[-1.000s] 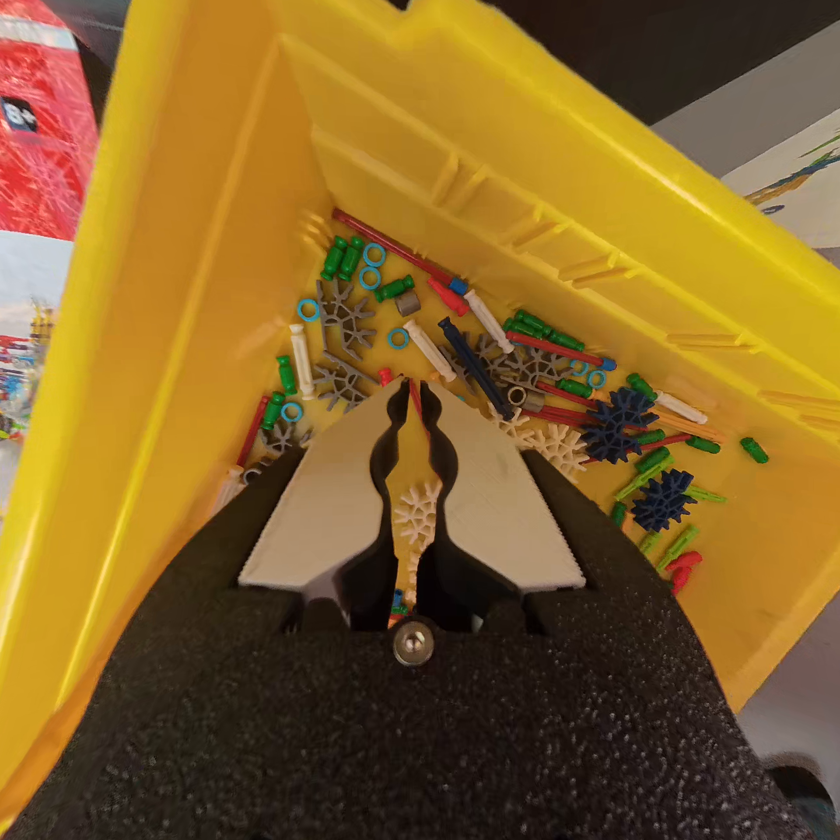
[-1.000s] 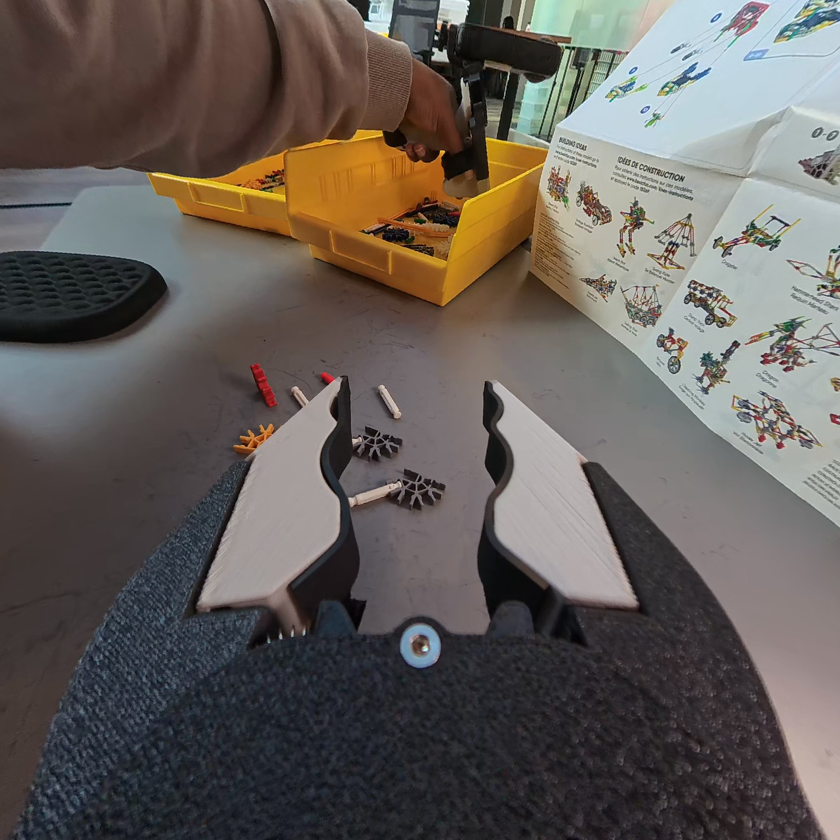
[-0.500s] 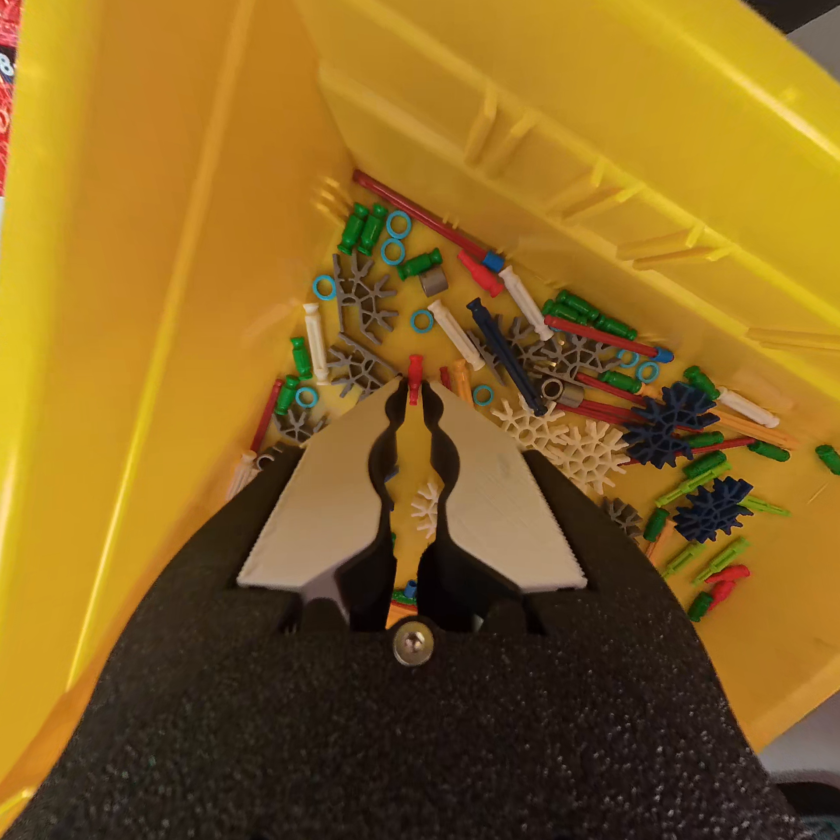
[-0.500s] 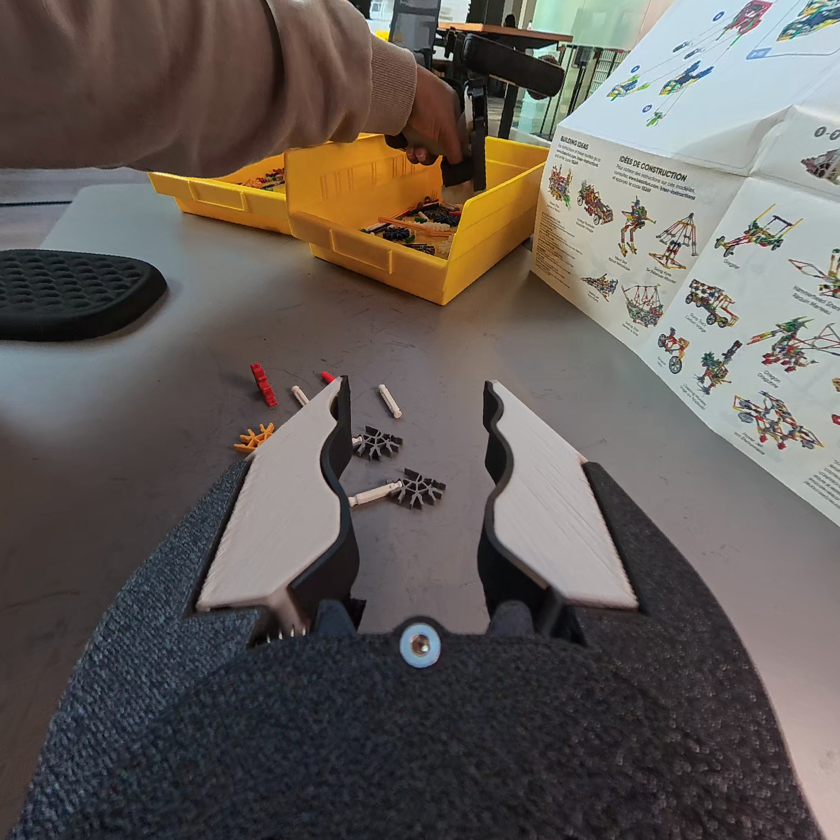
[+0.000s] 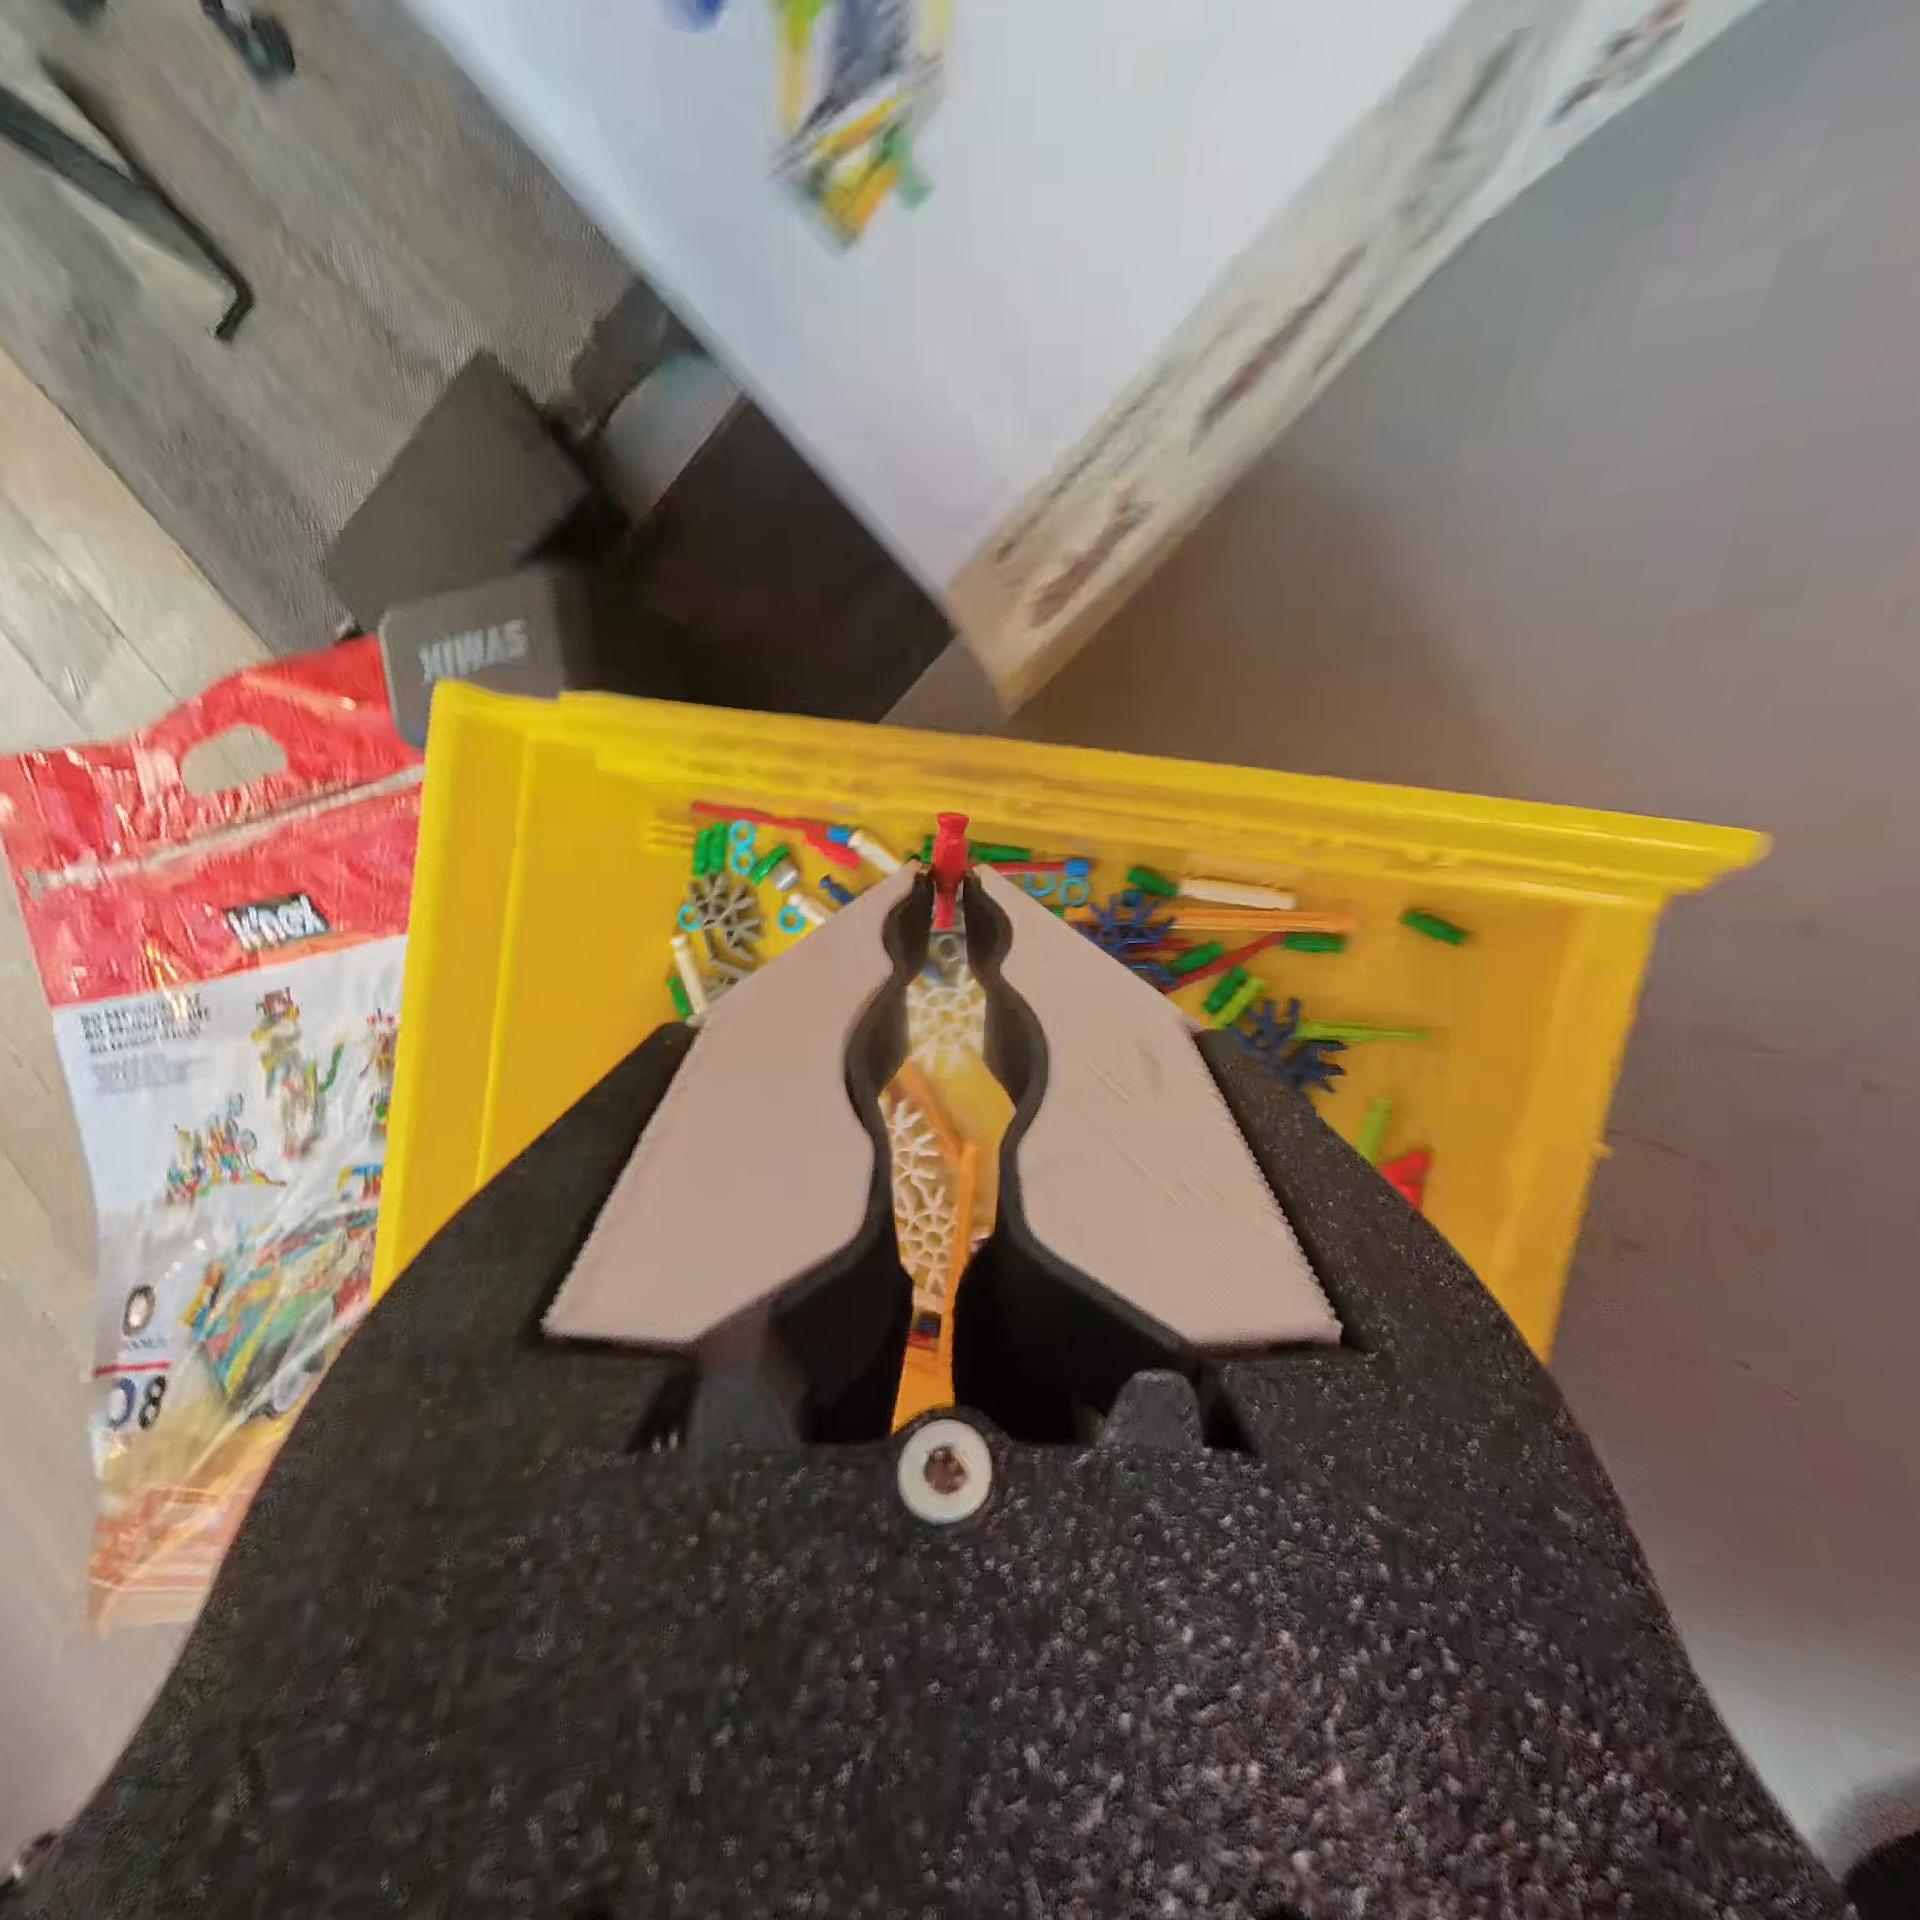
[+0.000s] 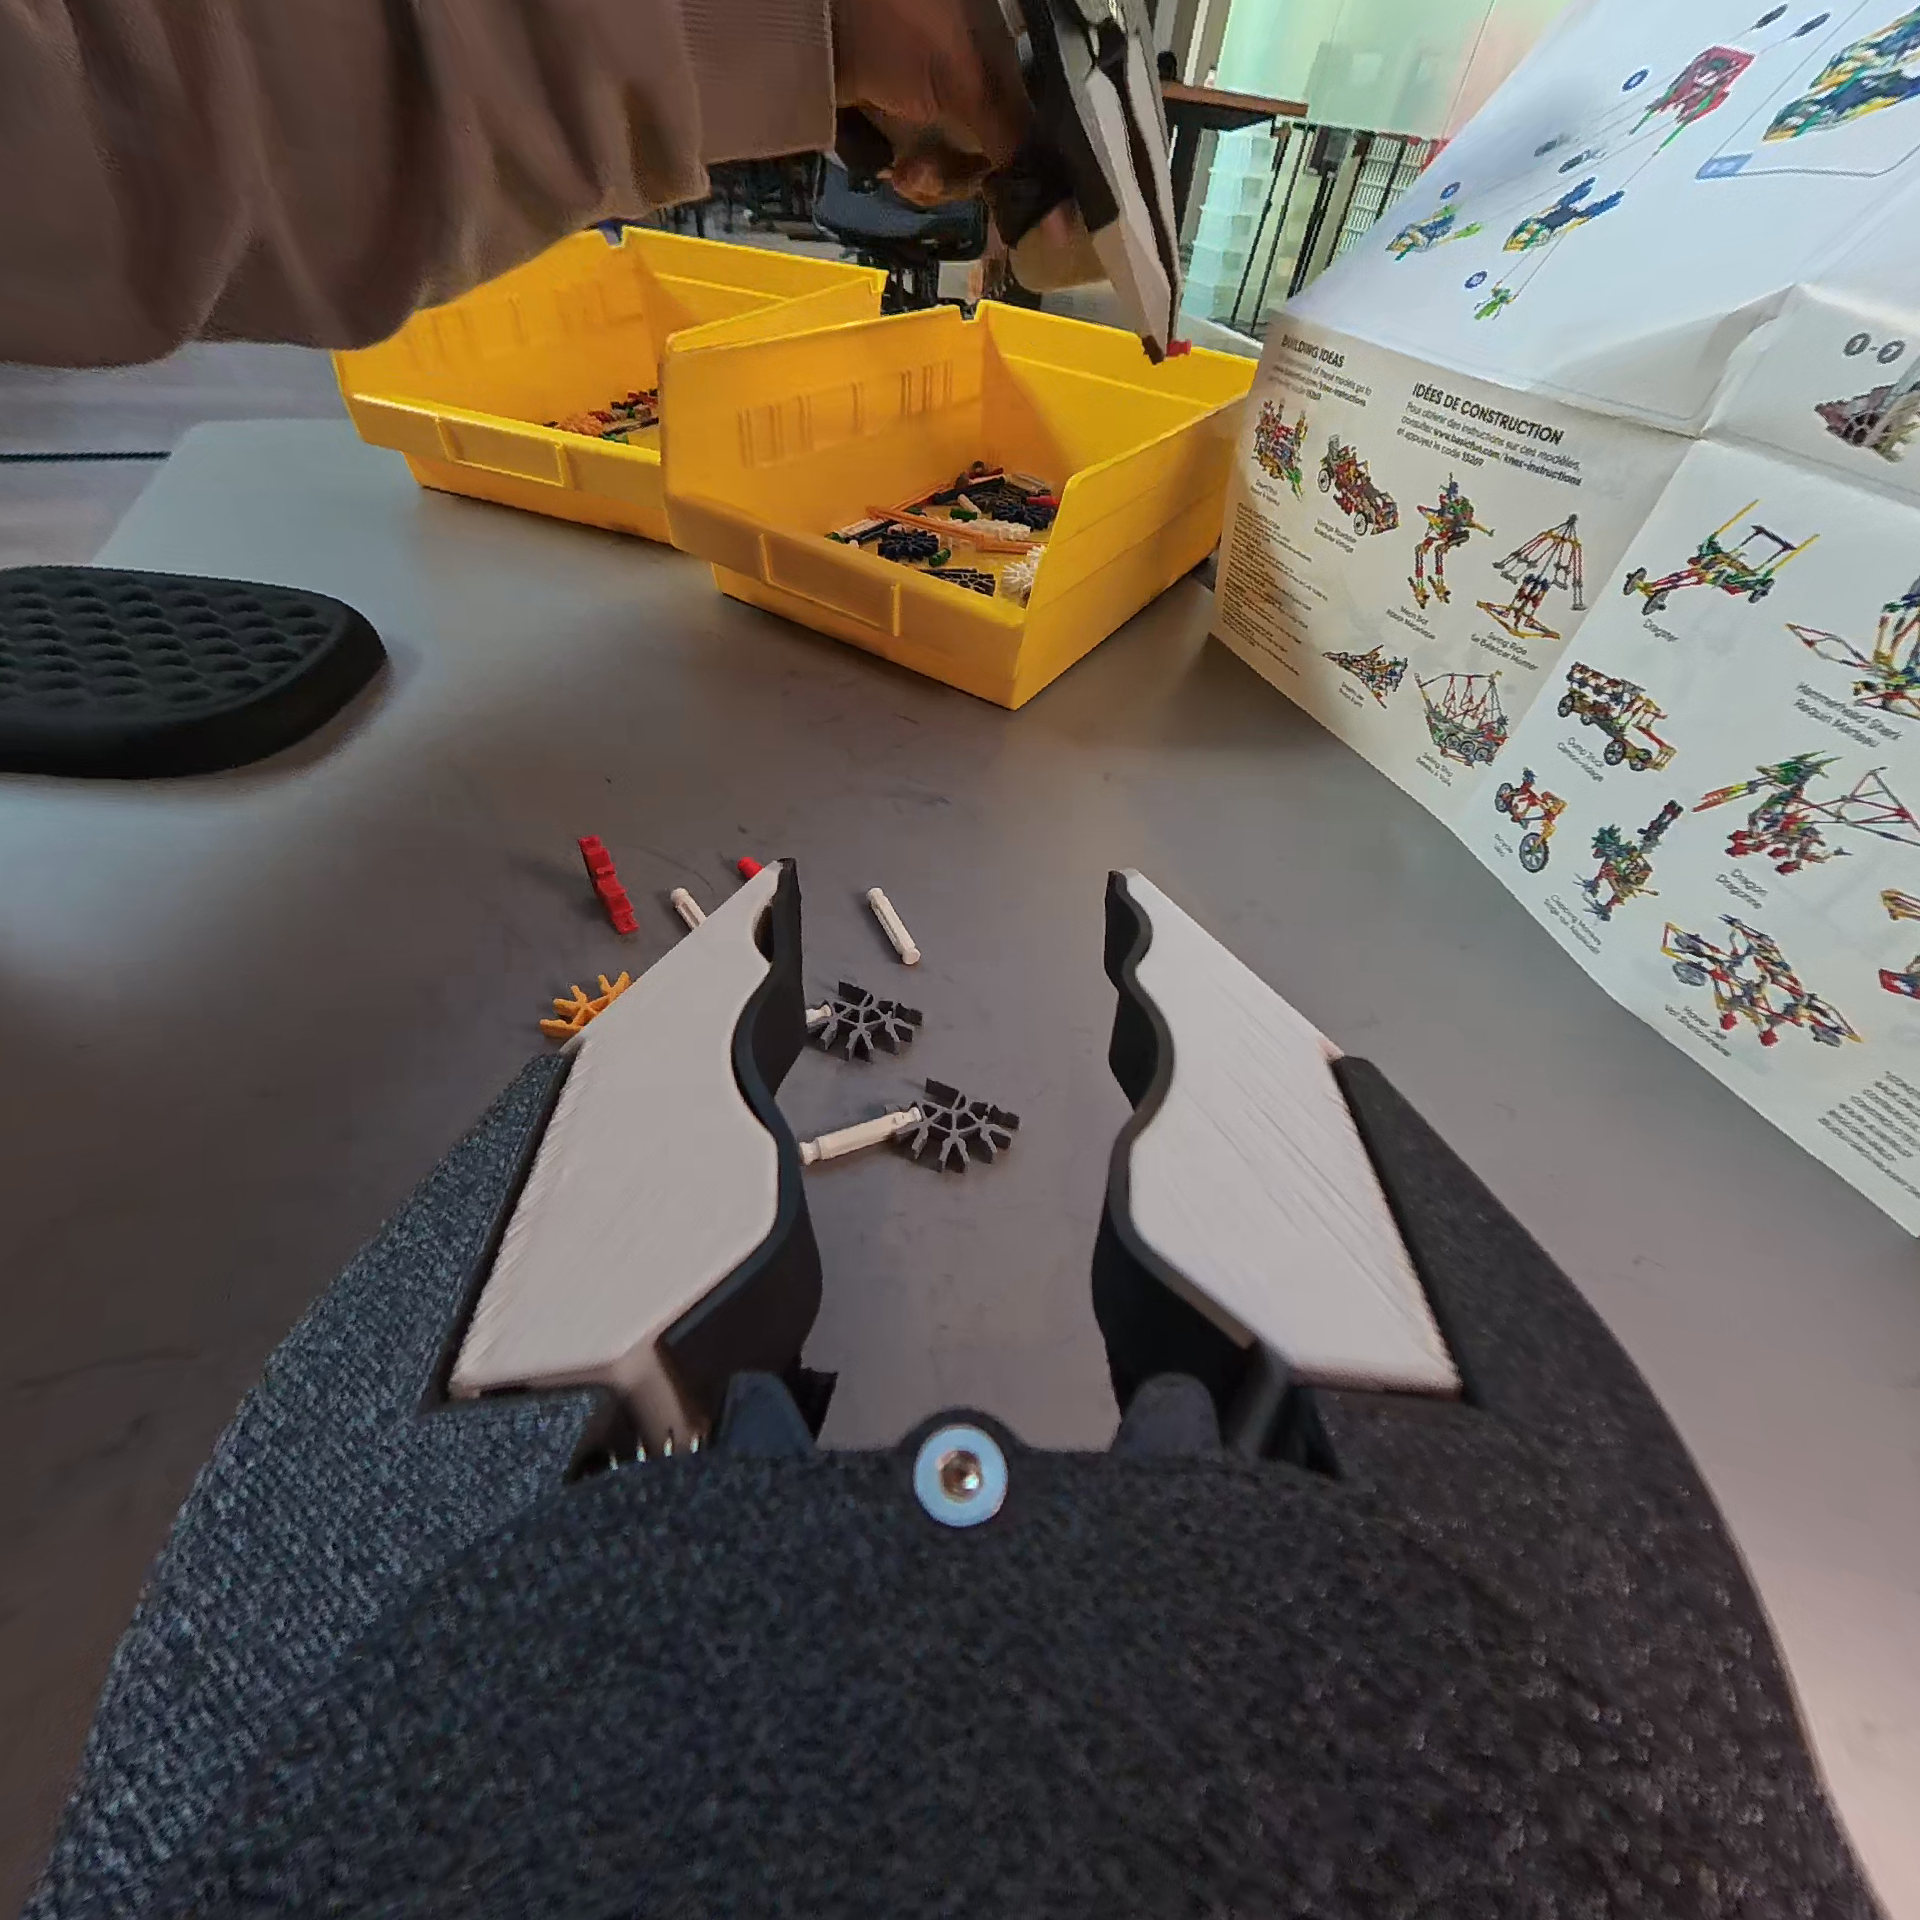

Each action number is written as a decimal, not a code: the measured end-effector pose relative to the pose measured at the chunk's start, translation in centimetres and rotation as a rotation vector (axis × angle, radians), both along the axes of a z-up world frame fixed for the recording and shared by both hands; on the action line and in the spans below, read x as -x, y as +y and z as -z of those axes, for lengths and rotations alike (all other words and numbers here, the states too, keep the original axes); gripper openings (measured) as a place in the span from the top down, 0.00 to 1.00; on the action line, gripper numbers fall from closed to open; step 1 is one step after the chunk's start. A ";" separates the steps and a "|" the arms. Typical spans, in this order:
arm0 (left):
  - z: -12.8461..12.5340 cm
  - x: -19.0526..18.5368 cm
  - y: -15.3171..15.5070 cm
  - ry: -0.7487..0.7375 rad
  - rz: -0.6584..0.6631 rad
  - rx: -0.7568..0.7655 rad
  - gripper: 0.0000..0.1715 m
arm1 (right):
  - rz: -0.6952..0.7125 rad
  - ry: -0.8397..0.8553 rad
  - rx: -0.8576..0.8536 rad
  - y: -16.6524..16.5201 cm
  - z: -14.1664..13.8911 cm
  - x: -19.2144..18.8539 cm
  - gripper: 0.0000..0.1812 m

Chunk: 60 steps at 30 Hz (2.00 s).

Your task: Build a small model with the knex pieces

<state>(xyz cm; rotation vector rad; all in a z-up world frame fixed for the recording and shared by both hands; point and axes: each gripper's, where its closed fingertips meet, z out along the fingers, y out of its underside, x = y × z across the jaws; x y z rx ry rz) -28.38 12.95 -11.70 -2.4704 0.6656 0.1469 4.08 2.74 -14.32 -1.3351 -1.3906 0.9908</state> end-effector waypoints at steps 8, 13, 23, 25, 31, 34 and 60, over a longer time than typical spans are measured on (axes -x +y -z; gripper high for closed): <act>3.9 -18.5 -11.7 -0.104 0.373 0.056 0.97 | 0.017 0.004 -0.022 0.0 -0.3 0.1 0.68; 9.7 -23.1 -15.5 -0.239 0.397 0.147 0.96 | 0.052 -0.009 -0.022 0.7 0.0 0.0 0.67; 11.6 -24.5 -15.5 -0.281 0.392 0.201 0.96 | 0.063 -0.027 -0.048 0.6 0.2 0.1 0.67; 11.7 -24.8 -15.4 -0.283 0.395 0.198 0.96 | 0.061 -0.028 -0.046 0.6 0.2 0.1 0.67; 11.9 -25.0 -14.9 -0.278 0.391 0.190 0.95 | 0.059 -0.030 -0.047 0.6 0.3 0.1 0.67; 11.1 -24.7 -14.6 -0.286 0.381 0.161 0.95 | 0.060 -0.028 -0.044 0.6 0.2 0.1 0.67; -1.8 -13.9 -10.7 -0.627 -0.035 -0.843 0.76 | 0.211 0.118 -0.069 3.4 -1.6 -0.8 0.62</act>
